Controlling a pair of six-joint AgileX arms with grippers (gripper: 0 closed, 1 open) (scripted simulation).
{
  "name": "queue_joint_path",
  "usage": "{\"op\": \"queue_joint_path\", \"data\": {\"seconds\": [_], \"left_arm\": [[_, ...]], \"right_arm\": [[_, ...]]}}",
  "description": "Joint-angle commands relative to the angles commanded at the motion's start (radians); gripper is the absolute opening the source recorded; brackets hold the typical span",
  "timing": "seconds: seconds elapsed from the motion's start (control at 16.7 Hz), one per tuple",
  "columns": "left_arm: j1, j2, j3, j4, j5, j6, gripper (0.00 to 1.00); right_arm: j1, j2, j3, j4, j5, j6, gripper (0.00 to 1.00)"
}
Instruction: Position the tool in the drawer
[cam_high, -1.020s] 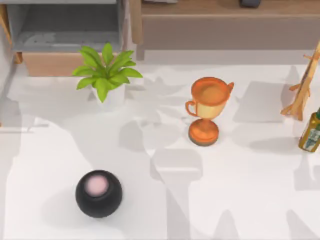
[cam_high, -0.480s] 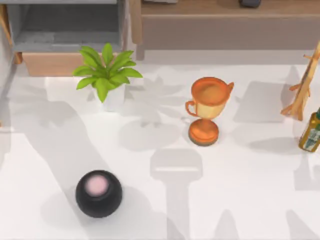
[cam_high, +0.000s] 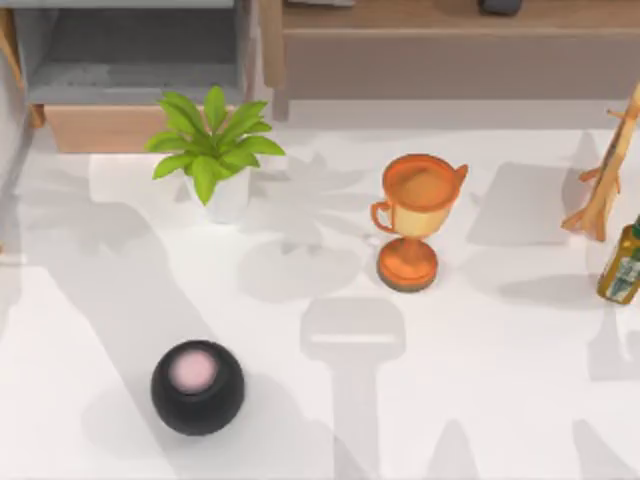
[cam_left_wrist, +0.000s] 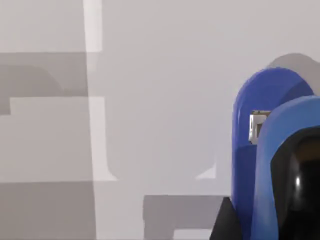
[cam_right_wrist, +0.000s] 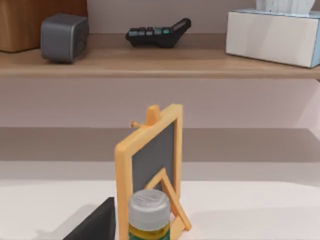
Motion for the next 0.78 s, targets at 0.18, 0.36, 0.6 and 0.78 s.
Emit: {"op": "queue_joint_path", "data": {"seconds": [0.18,0.36,0.6,0.78], "left_arm": [[0.002,0.006,-0.007,0.011,0.001,-0.001,0.0],[0.002,0.007,-0.007,0.012,0.001,-0.001,0.0],[0.002,0.007,-0.007,0.012,0.001,-0.001,0.3],[0.002,0.007,-0.007,0.012,0.001,-0.001,0.53]], "right_arm": [[0.0,0.0,0.0,0.0,0.0,0.0,1.0],[0.0,0.0,0.0,0.0,0.0,0.0,1.0],[0.0,0.0,0.0,0.0,0.0,0.0,1.0],[0.0,0.0,0.0,0.0,0.0,0.0,1.0]]}}
